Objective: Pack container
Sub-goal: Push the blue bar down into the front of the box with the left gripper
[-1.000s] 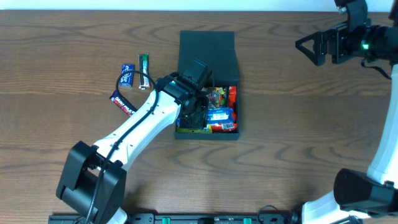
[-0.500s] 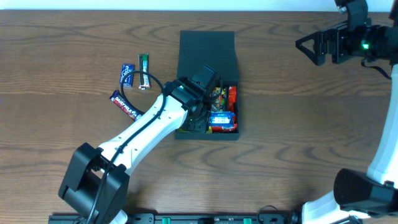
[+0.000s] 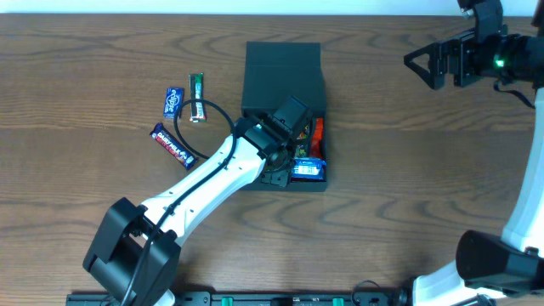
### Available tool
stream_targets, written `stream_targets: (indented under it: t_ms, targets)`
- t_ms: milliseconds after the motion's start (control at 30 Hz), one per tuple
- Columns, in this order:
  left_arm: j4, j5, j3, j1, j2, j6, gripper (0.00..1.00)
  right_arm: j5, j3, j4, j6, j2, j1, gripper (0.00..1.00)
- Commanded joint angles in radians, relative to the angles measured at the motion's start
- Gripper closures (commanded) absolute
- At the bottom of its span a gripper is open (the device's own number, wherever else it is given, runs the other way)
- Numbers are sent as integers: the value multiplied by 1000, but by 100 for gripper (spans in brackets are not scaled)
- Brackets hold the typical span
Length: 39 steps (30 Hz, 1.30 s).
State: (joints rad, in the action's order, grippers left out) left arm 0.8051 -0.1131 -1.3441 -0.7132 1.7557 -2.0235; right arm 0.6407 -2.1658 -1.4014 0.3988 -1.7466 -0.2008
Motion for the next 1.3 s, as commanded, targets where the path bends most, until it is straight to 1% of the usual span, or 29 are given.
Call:
stream_targets:
  t_ms: [0, 400, 733, 967, 1267]
  targets:
    - [6, 44, -1, -2, -10, -56, 94, 23, 3, -1, 6, -1, -8, 1]
    - [-21, 34, -1, -2, 34, -56, 94, 23, 4, -2, 6, -1, -8, 1]
    - [-21, 65, -1, -2, 39, -47, 94, 23, 4, -2, 6, -1, -8, 1]
    - [-22, 68, -1, -3, 55, -25, 94, 23, 4, -2, 6, -1, -8, 1]
    - [-26, 68, -1, -3, 55, -26, 94, 23, 4, -4, 6, -1, -8, 1]
